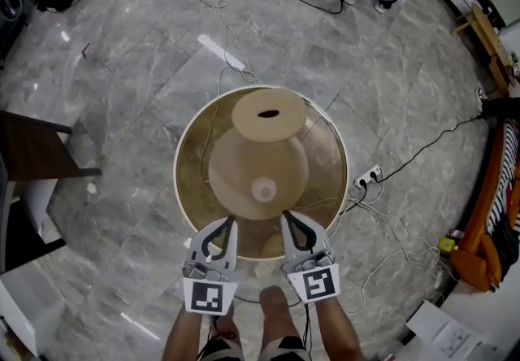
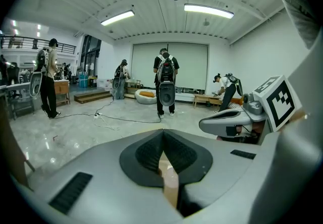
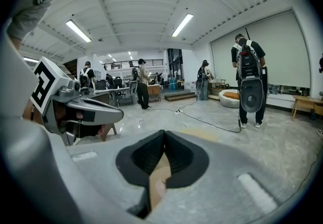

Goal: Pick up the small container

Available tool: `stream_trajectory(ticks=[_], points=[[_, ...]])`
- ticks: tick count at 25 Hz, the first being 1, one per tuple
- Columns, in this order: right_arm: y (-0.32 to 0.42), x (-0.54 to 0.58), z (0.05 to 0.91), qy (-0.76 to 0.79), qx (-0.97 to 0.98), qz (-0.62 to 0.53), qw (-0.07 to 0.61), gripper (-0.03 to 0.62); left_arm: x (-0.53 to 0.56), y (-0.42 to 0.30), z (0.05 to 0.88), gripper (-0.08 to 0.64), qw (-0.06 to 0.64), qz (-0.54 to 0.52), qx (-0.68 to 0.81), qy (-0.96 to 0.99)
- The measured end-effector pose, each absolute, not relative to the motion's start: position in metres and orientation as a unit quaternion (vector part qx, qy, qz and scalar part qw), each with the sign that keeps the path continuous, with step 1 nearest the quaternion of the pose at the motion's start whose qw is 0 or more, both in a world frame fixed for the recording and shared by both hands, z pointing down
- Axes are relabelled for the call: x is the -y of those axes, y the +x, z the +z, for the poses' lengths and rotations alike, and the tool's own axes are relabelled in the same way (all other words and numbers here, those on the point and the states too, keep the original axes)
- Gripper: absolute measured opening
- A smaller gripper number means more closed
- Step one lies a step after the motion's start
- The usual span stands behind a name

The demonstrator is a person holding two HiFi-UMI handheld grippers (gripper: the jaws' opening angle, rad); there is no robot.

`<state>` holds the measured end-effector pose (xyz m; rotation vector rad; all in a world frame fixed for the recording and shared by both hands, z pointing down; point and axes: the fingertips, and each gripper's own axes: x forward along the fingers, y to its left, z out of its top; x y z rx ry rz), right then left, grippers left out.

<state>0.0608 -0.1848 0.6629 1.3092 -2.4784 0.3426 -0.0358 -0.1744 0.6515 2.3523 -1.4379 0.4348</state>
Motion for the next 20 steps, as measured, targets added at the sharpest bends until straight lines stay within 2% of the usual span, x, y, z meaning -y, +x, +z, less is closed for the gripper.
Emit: stream_trajectory(ticks=[12, 20], points=[[0.057, 0.197, 0.759, 0.442, 0.87, 0.137, 0.17, 0.0, 0.187, -0.039, 0.747, 0.017, 0.192, 0.174, 0.506, 0.822], [0.054, 0.207, 0.79, 0.433, 0.873, 0.156, 0.16, 0.002, 0.188, -0.039, 0.768, 0.017, 0.195, 0.18, 0.505, 0.821]])
